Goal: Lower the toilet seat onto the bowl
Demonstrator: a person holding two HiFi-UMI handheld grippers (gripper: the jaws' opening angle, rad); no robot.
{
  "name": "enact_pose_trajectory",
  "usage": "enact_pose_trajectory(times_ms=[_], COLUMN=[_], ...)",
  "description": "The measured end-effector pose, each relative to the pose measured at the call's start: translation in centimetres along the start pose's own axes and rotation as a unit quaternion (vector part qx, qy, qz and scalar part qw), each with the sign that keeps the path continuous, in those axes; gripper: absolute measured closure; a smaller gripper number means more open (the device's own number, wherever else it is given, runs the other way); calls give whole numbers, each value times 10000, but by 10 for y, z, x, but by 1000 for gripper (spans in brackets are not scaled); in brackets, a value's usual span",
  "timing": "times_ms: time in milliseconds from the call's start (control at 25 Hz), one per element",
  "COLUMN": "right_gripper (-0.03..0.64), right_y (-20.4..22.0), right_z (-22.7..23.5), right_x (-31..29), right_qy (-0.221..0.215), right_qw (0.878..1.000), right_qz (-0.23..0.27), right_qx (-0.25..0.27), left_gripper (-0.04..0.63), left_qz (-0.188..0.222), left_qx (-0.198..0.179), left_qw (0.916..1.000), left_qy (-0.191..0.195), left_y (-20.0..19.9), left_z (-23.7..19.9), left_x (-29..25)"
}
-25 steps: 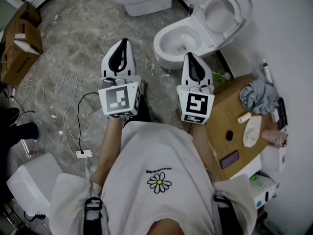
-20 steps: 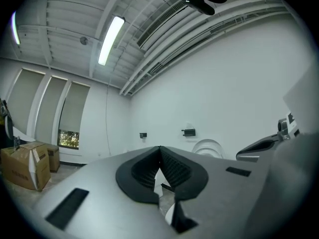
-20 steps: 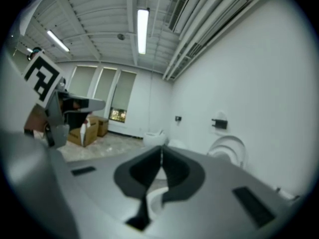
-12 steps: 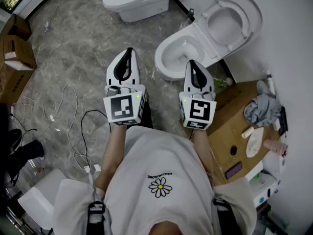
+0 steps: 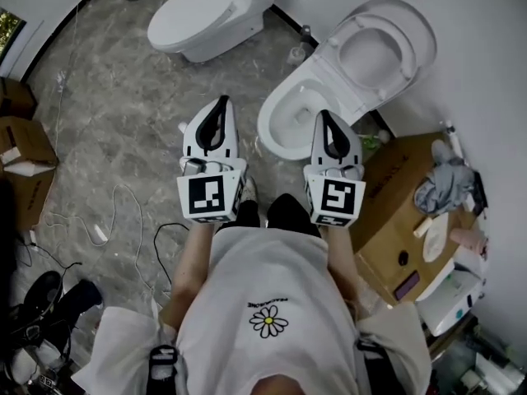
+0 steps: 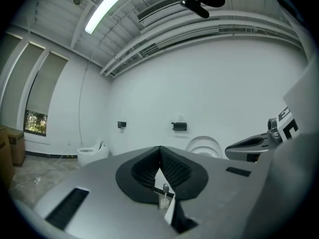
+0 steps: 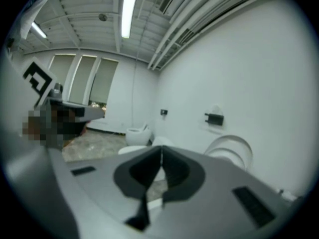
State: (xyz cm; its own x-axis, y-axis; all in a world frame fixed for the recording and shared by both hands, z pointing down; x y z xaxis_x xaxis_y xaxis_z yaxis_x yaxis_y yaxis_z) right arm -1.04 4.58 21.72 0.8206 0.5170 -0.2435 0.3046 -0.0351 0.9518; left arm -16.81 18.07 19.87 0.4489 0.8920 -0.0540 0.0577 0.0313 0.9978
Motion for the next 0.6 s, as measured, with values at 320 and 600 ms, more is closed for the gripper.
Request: enact_pose_trajectory(times_ms=[320, 600], right_gripper=[586, 587], right_y=[17, 33], right_z=[44, 79], right_x=[-22, -15], right_qy=[223, 457], right_qw=[9990, 9972], right_qz=[-173, -191], right_qx=[-334, -554], left_gripper=[571, 571], left_qz=[-353, -375], left_qx=[118, 5], left_qw=[9989, 9977], left_qy=[299, 566], left_y=[19, 15], left_z=[20, 54], left_x=[-47, -72])
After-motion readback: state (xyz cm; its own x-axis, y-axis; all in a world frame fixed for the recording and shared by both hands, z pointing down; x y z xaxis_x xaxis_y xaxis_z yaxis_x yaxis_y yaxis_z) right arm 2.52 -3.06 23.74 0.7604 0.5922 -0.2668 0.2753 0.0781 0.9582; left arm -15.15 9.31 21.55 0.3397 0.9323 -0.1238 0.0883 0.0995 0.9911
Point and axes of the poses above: the fingertips, and each gripper's own axes: x backward along the fingers, z to its right, y out of its underside, the point moved 6 cm from there along x, backward along the fingers, and after that the axes turned 2 degrees about -z, right-handed, at the moved point
